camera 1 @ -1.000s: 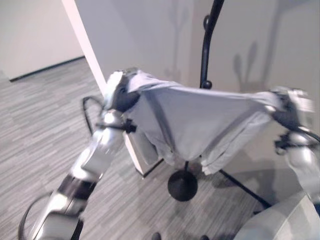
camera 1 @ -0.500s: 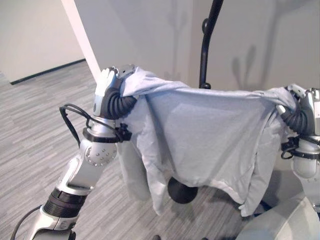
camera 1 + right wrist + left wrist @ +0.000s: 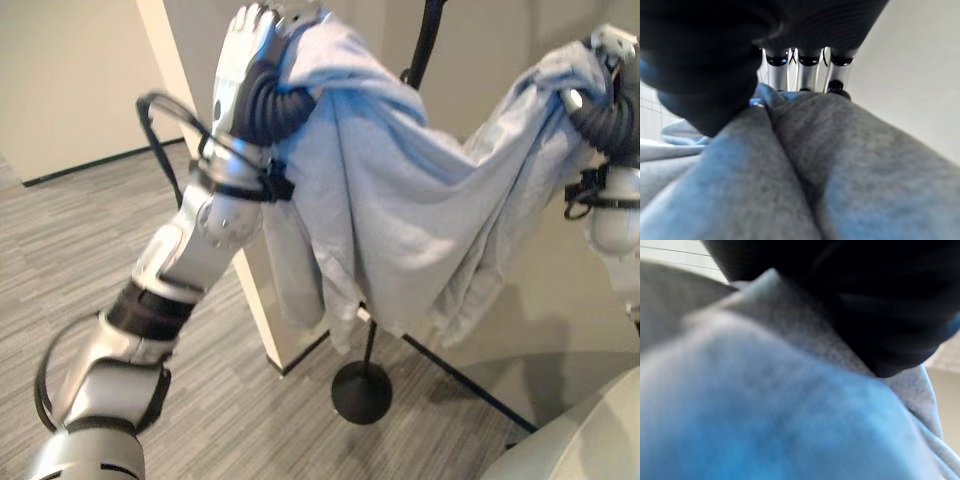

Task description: Hang the clothes on the sofa on the clothes rack.

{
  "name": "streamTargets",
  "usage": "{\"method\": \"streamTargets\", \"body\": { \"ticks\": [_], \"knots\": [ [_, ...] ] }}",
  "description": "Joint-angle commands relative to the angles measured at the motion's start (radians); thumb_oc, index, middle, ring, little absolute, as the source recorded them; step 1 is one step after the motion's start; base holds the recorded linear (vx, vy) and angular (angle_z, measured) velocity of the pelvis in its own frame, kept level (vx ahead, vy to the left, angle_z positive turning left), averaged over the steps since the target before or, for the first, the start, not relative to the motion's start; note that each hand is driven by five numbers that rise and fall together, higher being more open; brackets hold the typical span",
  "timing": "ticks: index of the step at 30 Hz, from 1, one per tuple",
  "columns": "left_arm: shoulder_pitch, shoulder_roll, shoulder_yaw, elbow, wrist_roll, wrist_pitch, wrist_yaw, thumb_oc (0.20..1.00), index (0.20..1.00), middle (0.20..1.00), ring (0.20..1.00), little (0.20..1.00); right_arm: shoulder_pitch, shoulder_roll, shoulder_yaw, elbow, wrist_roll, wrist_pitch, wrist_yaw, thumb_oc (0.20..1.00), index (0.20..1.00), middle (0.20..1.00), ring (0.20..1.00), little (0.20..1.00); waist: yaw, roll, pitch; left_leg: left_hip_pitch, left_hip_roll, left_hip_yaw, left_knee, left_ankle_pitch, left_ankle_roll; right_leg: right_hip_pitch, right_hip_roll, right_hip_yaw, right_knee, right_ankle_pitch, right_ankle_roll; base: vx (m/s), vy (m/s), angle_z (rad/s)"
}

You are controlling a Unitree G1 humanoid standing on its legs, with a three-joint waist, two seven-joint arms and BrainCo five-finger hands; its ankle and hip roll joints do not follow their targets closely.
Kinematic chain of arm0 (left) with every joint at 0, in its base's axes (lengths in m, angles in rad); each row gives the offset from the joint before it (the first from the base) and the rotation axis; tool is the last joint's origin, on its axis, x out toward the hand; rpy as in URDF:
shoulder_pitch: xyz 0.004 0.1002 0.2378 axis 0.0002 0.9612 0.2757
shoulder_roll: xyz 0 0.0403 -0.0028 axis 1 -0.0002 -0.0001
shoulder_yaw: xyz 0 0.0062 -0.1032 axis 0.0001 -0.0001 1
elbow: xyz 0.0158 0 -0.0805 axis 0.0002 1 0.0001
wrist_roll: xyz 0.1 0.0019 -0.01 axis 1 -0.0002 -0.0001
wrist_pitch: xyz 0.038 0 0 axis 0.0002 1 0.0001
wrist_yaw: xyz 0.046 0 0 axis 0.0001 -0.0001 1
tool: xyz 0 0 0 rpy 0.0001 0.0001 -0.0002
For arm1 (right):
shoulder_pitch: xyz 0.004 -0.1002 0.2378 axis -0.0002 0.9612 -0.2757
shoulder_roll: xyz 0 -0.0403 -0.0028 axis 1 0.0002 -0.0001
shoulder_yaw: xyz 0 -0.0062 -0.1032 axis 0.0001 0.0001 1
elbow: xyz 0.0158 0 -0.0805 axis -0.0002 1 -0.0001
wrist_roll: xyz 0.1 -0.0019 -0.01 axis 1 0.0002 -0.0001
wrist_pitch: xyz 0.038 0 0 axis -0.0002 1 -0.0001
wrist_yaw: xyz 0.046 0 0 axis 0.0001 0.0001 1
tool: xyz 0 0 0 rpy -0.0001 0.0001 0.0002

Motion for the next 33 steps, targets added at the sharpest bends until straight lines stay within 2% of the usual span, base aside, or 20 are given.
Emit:
{"method": "streamTargets", "body": {
  "ticks": [1,10,15,24,26,33],
  "knots": [
    [-0.228,0.051,-0.103,0.147,0.084,0.042,0.072,0.200,0.200,0.200,0.200,0.200,-0.215,-0.110,0.104,0.113,0.103,0.017,-0.019,0.200,0.200,0.200,0.200,0.200,0.046,0.007,-0.040,0.079,0.006,0.019,0.011,-0.140,-0.022,-0.022,-0.012,-0.037,0.017,-0.032,0.087,0.00,0.000,0.00],
    [-0.419,0.024,-0.268,0.414,0.054,0.080,0.089,0.200,0.200,0.200,0.200,0.200,-0.513,-0.081,0.375,0.366,0.198,0.017,0.040,0.200,0.200,0.200,0.200,0.200,0.042,0.009,-0.040,0.073,0.006,0.020,0.011,-0.131,-0.029,-0.026,-0.010,-0.041,0.017,-0.030,0.090,0.00,0.000,0.01],
    [-0.447,-0.005,-0.344,0.582,-0.003,0.092,0.066,0.200,0.200,0.200,0.200,0.200,-0.615,-0.006,0.506,0.540,0.265,0.016,0.106,0.200,0.200,0.200,0.200,0.200,0.045,0.005,-0.035,0.065,0.006,0.020,0.011,-0.124,-0.033,-0.031,-0.008,-0.041,0.017,-0.027,0.089,0.00,0.000,0.00],
    [-0.438,-0.033,-0.430,0.796,-0.022,0.101,0.038,0.200,0.200,0.200,0.200,0.200,-0.651,0.089,0.604,0.741,0.319,0.010,0.178,0.200,0.200,0.200,0.200,0.200,0.047,0.000,-0.022,0.049,0.005,0.013,0.011,-0.110,-0.036,-0.044,-0.005,-0.047,0.017,-0.020,0.089,-0.01,0.001,0.01],
    [-0.431,-0.047,-0.459,0.874,-0.011,0.111,0.032,0.200,0.200,0.200,0.200,0.200,-0.645,0.123,0.629,0.809,0.315,0.012,0.194,0.200,0.200,0.200,0.200,0.200,0.047,-0.002,-0.016,0.040,0.005,0.011,0.011,-0.105,-0.037,-0.051,-0.005,-0.049,0.017,-0.015,0.090,-0.04,0.006,0.00],
    [-0.417,-0.090,-0.488,0.956,0.003,0.112,0.022,0.200,0.200,0.200,0.200,0.200,-0.592,0.167,0.647,0.917,0.254,0.029,0.209,0.200,0.200,0.200,0.200,0.200,0.048,-0.004,0.003,0.028,0.004,0.009,0.011,-0.098,-0.037,-0.061,-0.004,-0.051,0.017,-0.013,0.090,-0.02,0.003,0.03]
  ]
}}
